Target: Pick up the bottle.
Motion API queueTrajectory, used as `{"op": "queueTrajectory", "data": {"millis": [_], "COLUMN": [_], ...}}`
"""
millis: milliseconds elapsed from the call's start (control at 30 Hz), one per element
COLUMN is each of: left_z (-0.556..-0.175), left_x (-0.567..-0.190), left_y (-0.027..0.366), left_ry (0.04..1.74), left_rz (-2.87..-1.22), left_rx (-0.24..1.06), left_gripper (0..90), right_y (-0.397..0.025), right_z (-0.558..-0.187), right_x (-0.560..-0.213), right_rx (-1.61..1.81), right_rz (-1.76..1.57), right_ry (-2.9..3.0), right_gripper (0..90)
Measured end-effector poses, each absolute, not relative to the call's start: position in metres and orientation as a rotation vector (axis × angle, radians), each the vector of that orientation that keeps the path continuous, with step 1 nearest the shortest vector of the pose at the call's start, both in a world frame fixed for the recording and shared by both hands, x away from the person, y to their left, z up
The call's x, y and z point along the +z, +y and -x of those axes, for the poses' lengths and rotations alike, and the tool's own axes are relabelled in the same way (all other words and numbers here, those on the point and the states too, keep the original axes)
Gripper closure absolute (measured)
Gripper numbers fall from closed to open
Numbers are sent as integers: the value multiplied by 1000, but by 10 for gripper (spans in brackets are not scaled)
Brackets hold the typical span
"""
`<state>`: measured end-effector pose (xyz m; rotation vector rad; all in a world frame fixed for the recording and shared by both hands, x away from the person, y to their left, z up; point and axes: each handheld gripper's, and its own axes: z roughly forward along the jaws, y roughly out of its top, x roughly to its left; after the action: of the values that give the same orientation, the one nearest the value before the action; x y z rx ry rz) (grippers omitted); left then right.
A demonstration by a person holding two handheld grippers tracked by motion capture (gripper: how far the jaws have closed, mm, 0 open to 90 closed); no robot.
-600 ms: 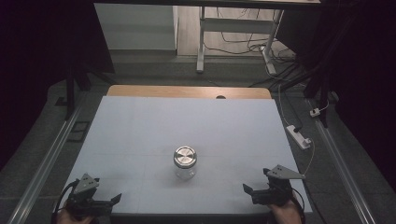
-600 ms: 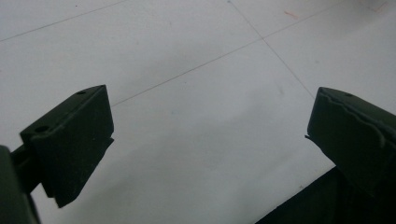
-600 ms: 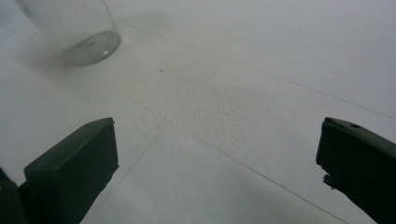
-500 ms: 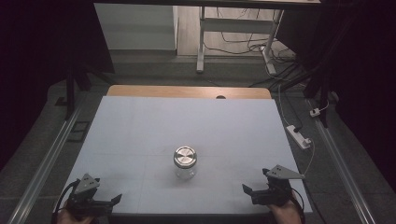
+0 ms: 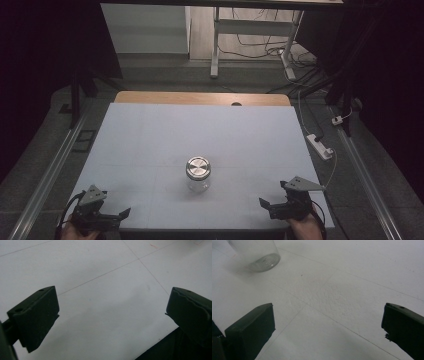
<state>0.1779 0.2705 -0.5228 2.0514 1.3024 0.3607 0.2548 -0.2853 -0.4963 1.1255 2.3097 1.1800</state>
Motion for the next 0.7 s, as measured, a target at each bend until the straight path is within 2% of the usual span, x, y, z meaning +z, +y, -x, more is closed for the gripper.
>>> {"op": "queueTrajectory", "data": {"millis": [333, 700], "left_z": [-178, -183], "left_x": [-521, -516], "left_y": [271, 262], "left_ry": [1288, 1196], "left_rz": [-2033, -2055], "left_rx": [344, 345], "left_gripper": [0, 0], "right_y": [-283, -283], "right_z": [-255, -255], "right_x": [-497, -497], "right_rx": [1161, 1156], "right_rz": [-1109, -1108], "right_ry": [2327, 2331], "right_gripper": [0, 0]}}
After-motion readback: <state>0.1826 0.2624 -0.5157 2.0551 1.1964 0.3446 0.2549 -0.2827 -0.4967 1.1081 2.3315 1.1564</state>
